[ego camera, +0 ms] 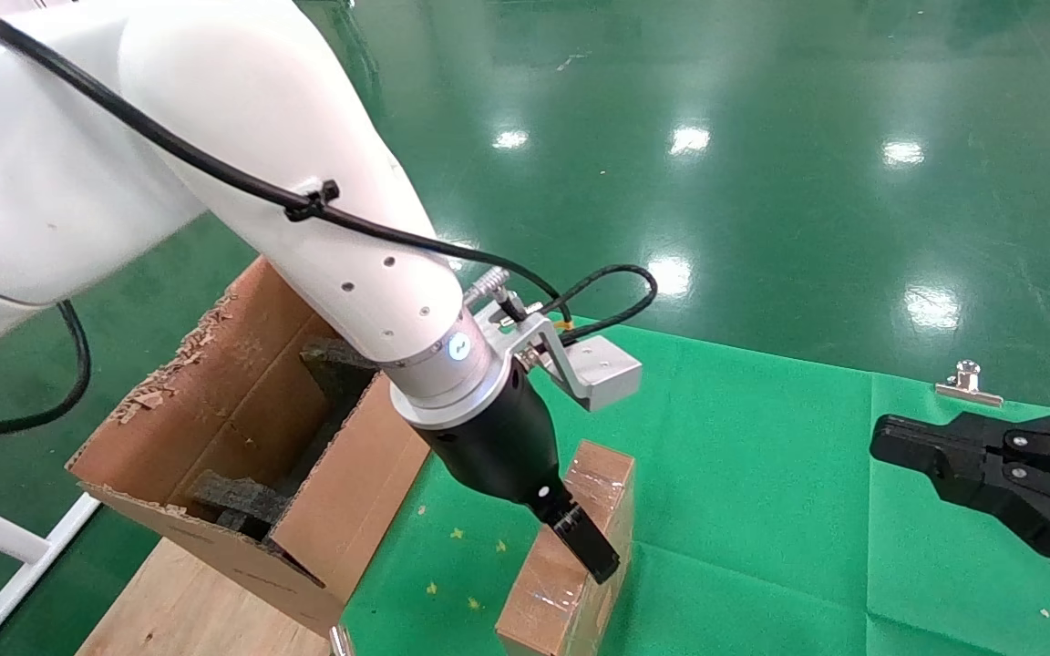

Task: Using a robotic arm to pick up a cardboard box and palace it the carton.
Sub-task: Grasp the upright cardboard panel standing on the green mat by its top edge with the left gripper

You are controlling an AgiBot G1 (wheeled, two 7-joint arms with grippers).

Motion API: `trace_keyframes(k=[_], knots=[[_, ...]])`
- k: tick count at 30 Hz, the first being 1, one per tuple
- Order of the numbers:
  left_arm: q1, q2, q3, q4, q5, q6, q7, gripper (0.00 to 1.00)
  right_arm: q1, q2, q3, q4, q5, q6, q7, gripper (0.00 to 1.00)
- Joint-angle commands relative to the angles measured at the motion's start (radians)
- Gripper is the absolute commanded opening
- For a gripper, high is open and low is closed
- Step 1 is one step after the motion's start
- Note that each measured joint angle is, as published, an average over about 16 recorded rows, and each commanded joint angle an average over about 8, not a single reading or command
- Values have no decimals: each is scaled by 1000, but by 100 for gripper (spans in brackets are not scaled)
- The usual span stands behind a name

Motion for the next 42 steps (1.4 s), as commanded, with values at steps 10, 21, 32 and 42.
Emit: trace_keyframes(k=[10,21,32,42], knots=[[0,19,13,-2,23,-6,41,100,0,0,0,0,0,0,0,79],[-1,19,13,-3,23,-5,38,1,0,0,0,0,0,0,0,100],[-1,16,10,-3,18,-5,34,0,0,0,0,0,0,0,0,100],[-1,15,9,-2,16,-5,32,0,0,0,0,0,0,0,0,100]])
